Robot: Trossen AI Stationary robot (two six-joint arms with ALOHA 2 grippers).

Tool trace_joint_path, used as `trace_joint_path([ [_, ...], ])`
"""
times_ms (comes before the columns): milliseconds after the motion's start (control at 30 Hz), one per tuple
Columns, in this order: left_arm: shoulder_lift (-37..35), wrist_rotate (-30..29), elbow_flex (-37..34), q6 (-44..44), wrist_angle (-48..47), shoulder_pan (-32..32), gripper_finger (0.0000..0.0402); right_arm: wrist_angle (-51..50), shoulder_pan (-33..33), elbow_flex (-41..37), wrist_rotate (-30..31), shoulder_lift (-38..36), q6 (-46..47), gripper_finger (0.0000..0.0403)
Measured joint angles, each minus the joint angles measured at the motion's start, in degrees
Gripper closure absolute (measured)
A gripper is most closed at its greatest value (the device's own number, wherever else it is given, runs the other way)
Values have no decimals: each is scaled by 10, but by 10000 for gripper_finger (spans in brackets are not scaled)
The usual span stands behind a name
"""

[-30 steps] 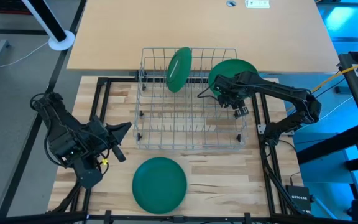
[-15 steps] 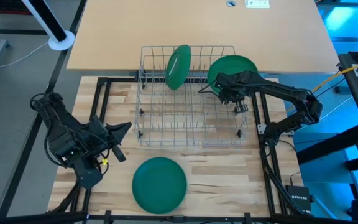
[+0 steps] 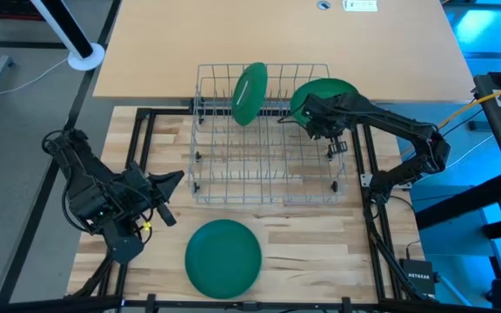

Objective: Sort dishes
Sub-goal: Put the top green plate into the dish rack

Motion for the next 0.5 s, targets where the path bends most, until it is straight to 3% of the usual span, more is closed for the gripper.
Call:
trace_joint_path([
  [500, 0, 0, 0, 0, 0, 0, 401, -6, 0, 224, -21, 0, -4, 391],
])
